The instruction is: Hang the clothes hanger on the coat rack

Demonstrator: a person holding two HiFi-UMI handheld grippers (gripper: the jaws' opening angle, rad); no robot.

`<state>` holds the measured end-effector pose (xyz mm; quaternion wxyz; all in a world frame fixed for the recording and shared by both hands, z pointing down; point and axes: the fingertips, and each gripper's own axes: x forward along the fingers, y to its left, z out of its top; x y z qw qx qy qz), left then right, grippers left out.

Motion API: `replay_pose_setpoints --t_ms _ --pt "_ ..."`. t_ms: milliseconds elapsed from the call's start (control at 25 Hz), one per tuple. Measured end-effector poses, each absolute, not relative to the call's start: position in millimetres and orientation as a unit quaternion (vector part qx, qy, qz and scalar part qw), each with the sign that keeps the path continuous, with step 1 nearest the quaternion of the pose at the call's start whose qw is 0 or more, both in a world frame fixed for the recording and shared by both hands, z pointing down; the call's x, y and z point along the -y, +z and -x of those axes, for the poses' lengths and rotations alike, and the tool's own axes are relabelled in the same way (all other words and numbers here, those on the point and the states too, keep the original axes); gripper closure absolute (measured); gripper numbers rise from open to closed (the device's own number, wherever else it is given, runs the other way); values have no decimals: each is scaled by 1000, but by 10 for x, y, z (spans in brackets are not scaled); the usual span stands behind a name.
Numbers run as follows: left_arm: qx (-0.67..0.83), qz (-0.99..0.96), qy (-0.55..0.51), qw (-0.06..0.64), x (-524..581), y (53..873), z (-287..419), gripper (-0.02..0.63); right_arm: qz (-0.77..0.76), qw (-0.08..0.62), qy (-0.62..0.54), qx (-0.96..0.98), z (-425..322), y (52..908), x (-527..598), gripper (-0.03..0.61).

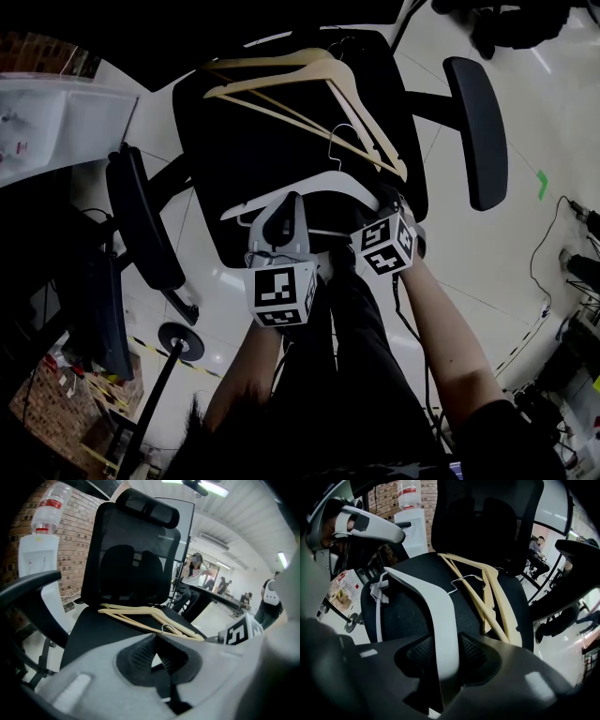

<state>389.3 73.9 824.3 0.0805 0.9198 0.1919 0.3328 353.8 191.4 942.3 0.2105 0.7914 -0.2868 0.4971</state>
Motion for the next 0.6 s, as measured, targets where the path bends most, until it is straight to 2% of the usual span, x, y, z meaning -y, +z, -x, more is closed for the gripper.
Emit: replay_pose_setpoints --t_ms 120,600 --pt "-199 -918 335 76 -773 8249 -3860 609 -786 218 499 293 -3533 9425 -1906 445" --pt "-192 -923 324 80 -698 8059 -3834 609 -799 210 480 296 -3497 9145 -1859 449"
